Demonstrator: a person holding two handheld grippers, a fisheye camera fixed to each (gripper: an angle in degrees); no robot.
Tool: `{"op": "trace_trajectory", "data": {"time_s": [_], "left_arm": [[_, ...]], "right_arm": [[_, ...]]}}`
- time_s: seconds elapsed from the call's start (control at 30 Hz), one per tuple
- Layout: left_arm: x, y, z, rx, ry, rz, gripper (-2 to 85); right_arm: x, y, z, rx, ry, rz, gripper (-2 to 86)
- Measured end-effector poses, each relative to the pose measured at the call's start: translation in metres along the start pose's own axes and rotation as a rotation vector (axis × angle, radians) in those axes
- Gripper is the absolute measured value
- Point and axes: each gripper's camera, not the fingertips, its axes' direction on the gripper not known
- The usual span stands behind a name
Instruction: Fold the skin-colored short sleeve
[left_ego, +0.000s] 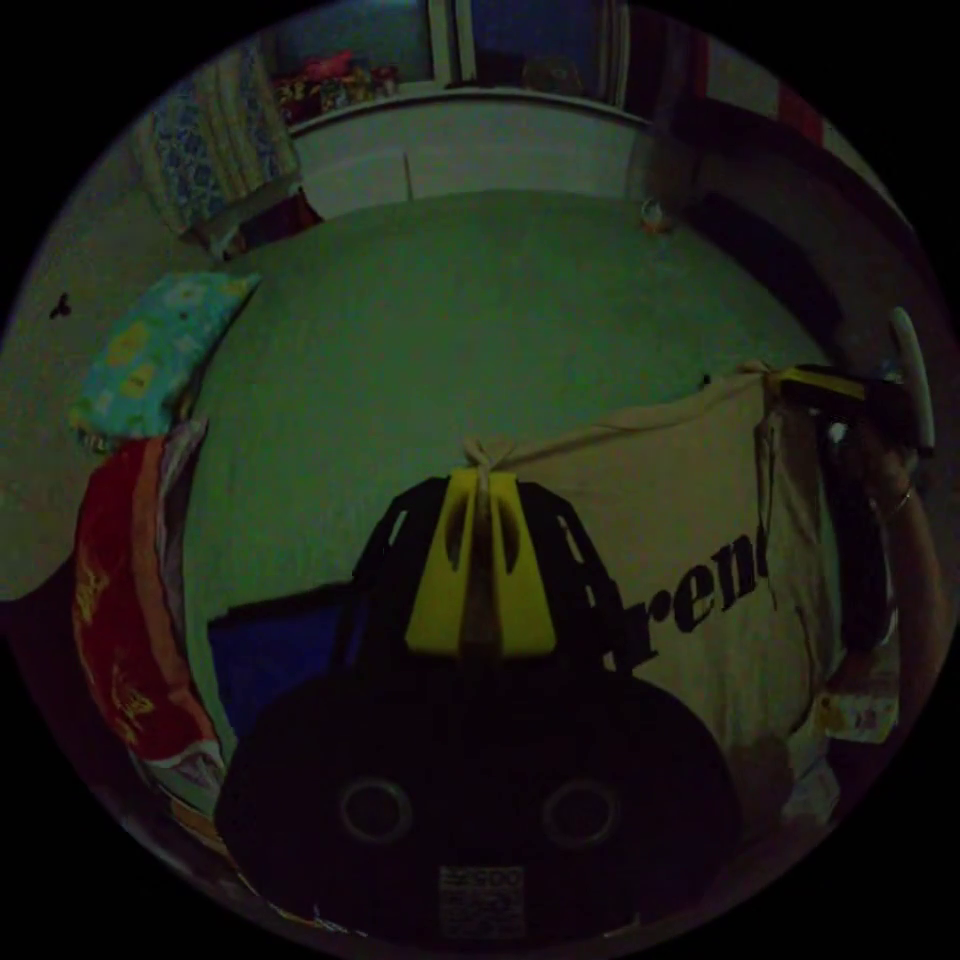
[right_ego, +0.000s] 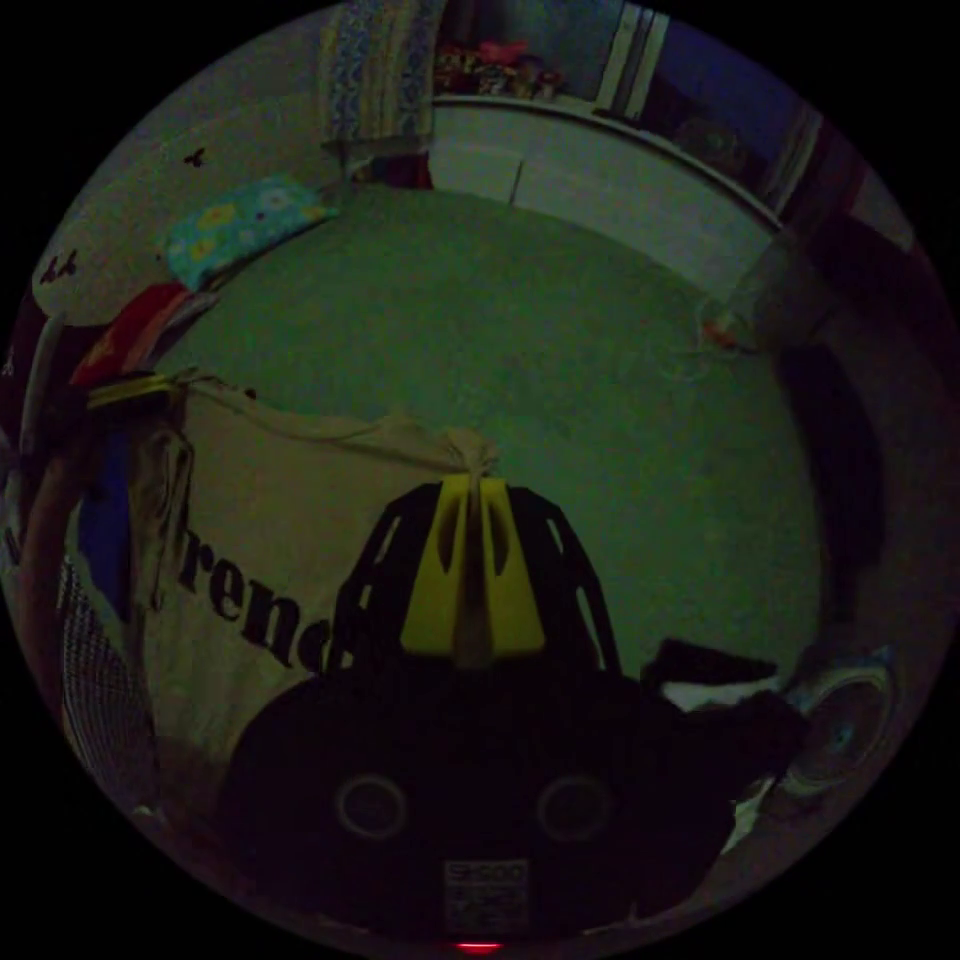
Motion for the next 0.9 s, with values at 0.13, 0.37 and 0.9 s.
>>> {"op": "trace_trajectory", "data": {"time_s": [0.13,0.37,0.9], "left_arm": [[-0.01,-0.004,-0.001,0.029,-0.043,-0.11,4.6],[-0.047,0.081,0.0,-0.117,-0.301,-0.29,7.3],[0.018,0.533,-0.12,-0.06,0.067,-0.243,4.3]], "right_arm": [[0.002,0.004,0.004,0.006,0.068,0.088,-0.8],[0.005,0.126,-0.011,-0.012,-0.019,0.143,6.0],[-0.066,0.606,-0.19,-0.036,-0.036,0.273,9.3]]}}
